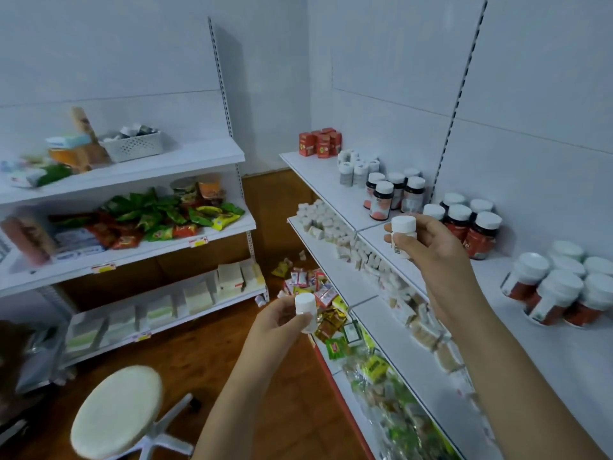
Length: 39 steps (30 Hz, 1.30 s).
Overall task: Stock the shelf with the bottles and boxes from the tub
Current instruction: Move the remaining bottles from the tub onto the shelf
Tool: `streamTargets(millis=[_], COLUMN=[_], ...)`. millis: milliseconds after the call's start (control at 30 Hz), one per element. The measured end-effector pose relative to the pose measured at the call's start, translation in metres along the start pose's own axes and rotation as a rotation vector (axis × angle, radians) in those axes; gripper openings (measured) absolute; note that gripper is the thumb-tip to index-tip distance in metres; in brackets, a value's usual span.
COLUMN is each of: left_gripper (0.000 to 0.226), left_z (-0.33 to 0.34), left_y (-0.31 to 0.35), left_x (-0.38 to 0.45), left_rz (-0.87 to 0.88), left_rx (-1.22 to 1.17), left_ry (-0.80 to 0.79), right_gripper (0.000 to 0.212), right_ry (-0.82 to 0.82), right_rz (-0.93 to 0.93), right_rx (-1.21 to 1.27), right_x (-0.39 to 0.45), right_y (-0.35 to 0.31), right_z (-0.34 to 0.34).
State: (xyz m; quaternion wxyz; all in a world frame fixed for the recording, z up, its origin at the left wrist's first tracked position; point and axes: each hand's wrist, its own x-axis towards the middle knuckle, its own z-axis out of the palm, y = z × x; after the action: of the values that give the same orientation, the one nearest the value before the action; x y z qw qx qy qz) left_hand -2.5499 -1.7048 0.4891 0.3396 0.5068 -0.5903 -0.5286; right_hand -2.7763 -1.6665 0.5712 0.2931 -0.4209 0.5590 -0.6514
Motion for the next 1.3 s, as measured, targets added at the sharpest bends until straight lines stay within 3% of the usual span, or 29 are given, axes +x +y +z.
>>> streamTargets(millis=[300, 967, 1300], left_gripper=[0.022, 0.021, 0.025], left_z=[-0.021, -0.030, -0.017], left_y=[0.009, 0.073, 0.066], left_x=[0.138, 0.512, 0.697], left_rz=[0.011, 0.032, 0.067], left_rx=[-0.002, -0.006, 0.060], left_ry=[-0.091, -0.211, -0.409], right_gripper=[0.028, 0.022, 0.015], right_ry=[0.046, 0.120, 0.342], right_rz=[0.044, 0.088, 0.103], right_rx=[-0.006, -0.075, -0.358], right_x=[0.111, 0.469, 0.592], right_y=[0.046, 0.138, 0.185], right_z=[0.050, 0.141, 0.157])
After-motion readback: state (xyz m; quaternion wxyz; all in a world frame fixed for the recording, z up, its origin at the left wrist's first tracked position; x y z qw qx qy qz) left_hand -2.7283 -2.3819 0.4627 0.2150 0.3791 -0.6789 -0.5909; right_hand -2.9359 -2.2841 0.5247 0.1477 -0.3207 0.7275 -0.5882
